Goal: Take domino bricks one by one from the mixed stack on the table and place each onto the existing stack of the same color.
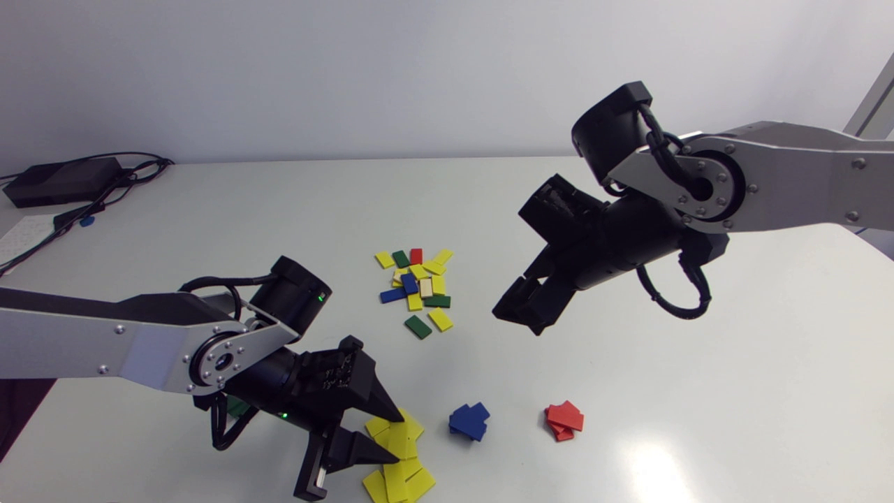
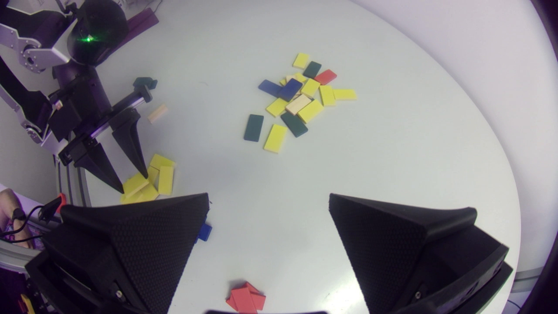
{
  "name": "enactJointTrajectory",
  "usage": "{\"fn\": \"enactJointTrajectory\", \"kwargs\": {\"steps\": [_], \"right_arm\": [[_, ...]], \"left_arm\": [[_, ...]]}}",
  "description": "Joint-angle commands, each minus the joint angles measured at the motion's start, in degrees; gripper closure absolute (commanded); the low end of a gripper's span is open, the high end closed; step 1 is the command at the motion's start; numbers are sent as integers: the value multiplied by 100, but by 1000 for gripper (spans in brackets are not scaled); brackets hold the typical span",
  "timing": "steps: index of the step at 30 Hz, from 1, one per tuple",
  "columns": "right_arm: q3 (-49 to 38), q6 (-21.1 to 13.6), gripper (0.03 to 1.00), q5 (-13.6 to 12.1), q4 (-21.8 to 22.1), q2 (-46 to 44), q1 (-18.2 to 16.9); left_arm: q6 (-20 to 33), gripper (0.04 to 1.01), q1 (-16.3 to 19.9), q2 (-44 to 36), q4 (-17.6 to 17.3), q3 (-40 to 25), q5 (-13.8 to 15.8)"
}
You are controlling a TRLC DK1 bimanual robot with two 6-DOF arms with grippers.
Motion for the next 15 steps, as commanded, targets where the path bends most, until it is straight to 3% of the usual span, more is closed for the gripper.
{"fn": "enactJointTrajectory", "kwargs": {"steps": [1,15], "right_arm": [[-128,-48,70,-27,13,-99,-49],[57,-21,70,-27,13,51,4]], "left_arm": [[-96,705,-25,134,64,-118,14],[27,672,212,389,196,-206,-38]]}}
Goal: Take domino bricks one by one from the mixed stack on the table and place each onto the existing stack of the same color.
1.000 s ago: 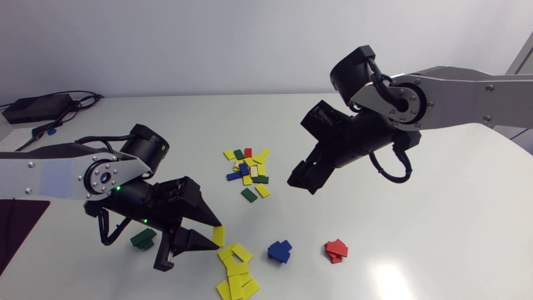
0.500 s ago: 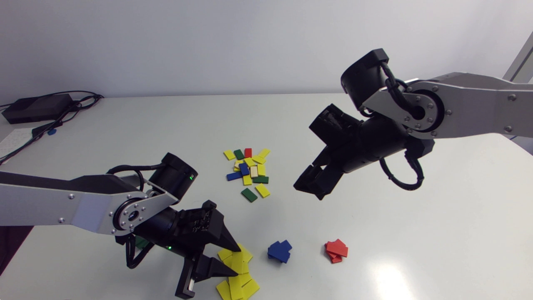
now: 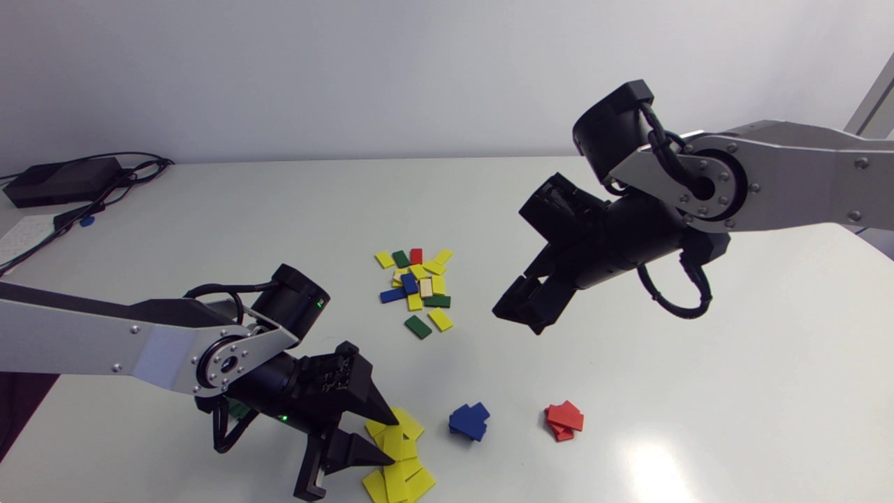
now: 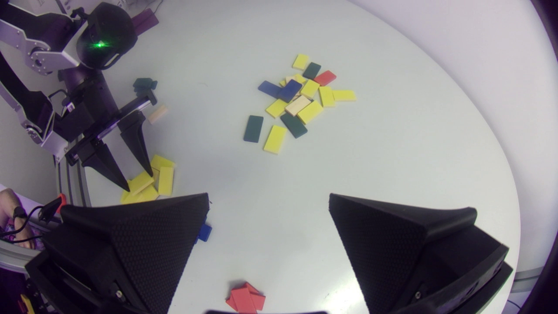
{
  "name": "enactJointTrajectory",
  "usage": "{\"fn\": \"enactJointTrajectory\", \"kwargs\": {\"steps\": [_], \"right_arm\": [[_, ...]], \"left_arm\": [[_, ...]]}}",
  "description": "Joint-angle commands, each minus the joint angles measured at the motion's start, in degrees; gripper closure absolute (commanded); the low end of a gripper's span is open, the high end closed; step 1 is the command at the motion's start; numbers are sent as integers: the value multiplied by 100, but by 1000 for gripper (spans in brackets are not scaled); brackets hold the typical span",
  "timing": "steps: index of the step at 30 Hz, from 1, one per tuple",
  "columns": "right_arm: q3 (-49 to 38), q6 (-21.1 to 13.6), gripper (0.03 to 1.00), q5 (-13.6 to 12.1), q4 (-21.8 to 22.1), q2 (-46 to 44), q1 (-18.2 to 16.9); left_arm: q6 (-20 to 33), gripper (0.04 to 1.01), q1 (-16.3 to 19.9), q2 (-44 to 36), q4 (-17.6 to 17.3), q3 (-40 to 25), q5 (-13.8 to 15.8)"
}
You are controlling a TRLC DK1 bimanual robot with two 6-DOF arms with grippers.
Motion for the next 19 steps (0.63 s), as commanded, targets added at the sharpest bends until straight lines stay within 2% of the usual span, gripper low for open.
{"fn": "enactJointTrajectory", "kwargs": {"steps": [1,5,6,9,12,16,19], "right_arm": [[57,-21,70,-27,13,62,6],[57,-13,70,-27,13,70,6],[57,-13,70,-27,13,70,6],[48,-13,70,-27,13,70,6],[39,-4,70,-27,13,62,6],[39,-4,70,-27,-5,18,15],[65,-13,70,-27,-22,-35,15]], "left_arm": [[27,644,55,142,41,-129,-17],[36,497,37,230,102,-147,-34],[36,444,37,230,111,-147,-43],[27,207,37,195,111,-129,-52],[27,85,37,160,102,-120,-52],[9,54,37,-34,-30,-103,-52],[-26,54,274,-631,-548,161,-43]]}}
